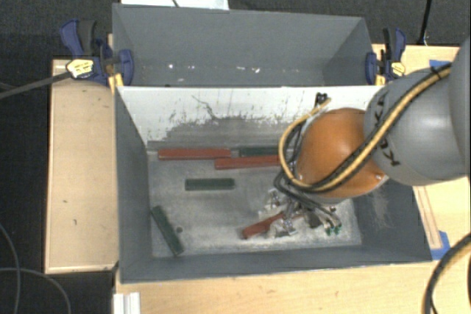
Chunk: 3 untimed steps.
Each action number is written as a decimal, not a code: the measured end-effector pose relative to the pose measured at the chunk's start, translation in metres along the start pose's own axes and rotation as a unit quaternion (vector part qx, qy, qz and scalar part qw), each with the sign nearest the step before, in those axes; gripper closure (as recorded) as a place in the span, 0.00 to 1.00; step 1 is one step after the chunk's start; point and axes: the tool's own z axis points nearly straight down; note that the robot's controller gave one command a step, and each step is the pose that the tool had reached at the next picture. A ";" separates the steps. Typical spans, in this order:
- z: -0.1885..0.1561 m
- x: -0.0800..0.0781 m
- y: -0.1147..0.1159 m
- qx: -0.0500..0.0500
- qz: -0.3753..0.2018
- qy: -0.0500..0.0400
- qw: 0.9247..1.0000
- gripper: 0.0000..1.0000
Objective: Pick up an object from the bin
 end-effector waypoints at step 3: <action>-0.052 0.002 0.000 0.000 0.000 0.005 1.000 1.00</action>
Offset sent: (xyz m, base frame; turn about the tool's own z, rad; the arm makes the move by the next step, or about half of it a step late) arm -0.0001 0.0000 0.0842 0.0000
